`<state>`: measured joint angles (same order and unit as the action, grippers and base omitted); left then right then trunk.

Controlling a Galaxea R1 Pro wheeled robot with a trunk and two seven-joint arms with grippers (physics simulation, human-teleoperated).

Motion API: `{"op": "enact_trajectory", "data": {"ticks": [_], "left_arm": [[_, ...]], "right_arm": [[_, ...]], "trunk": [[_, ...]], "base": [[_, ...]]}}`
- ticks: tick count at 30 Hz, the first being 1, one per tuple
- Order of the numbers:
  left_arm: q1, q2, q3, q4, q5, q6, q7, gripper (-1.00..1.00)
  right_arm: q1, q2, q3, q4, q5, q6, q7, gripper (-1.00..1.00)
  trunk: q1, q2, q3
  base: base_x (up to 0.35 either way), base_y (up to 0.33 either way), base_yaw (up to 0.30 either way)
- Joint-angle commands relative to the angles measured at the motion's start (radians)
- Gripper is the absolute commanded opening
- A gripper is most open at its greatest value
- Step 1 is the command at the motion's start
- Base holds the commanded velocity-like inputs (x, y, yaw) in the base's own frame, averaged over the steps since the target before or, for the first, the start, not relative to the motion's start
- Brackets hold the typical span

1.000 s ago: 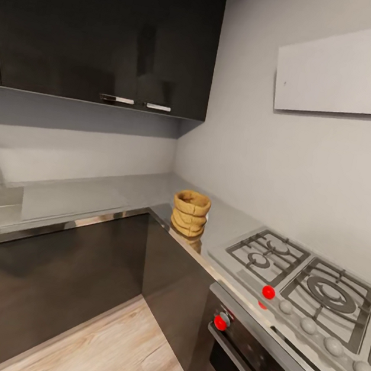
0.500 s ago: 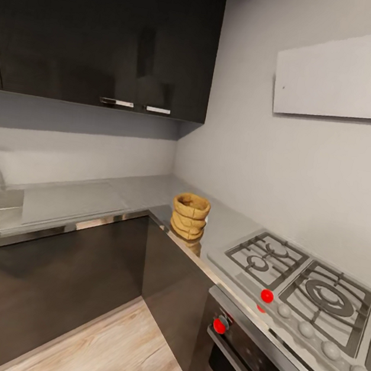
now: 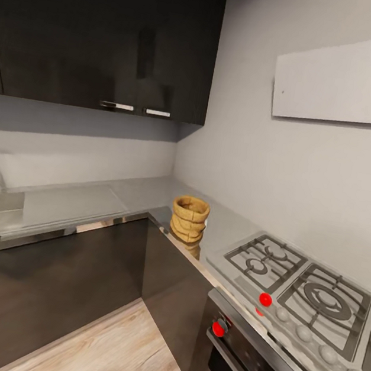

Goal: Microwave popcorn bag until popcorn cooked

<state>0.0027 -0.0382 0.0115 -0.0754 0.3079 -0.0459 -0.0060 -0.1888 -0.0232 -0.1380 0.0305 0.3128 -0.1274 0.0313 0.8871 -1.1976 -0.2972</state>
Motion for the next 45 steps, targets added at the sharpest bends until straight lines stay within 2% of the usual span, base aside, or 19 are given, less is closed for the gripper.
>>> {"op": "enact_trajectory", "data": {"ticks": [1, 16, 24, 36, 45], "left_arm": [[0.000, 0.000, 0.001, -0.001, 0.005, -0.002, -0.001, 1.00], [0.000, 0.000, 0.002, -0.001, 0.005, -0.002, -0.008, 1.00], [0.000, 0.000, 0.001, -0.001, 0.005, -0.001, -0.008, 1.00], [0.000, 0.001, -0.001, -0.001, 0.003, -0.001, -0.014, 1.00], [0.000, 0.000, -0.001, -0.001, 0.003, 0.000, -0.014, 1.00]], "right_arm": [[-0.001, 0.000, -0.008, 0.003, 0.006, -0.005, 0.002, 1.00], [-0.001, -0.001, -0.011, 0.003, 0.003, -0.004, 0.001, 1.00], [-0.001, -0.003, -0.011, 0.003, 0.003, -0.004, 0.002, 1.00], [-0.001, -0.003, -0.011, 0.003, 0.003, -0.004, 0.002, 1.00], [-0.001, -0.001, -0.010, 0.003, 0.005, -0.003, 0.002, 1.00]], "trunk": [[-0.004, 0.007, 0.002], [-0.061, 0.112, 0.049], [-0.061, 0.112, 0.049], [-0.061, 0.112, 0.049], [-0.061, 0.112, 0.049]], "base": [[0.000, 0.000, 0.000], [0.000, 0.000, 0.000], [0.019, 0.001, 0.000], [0.257, 0.119, 0.000], [0.019, 0.014, 0.000]]}}
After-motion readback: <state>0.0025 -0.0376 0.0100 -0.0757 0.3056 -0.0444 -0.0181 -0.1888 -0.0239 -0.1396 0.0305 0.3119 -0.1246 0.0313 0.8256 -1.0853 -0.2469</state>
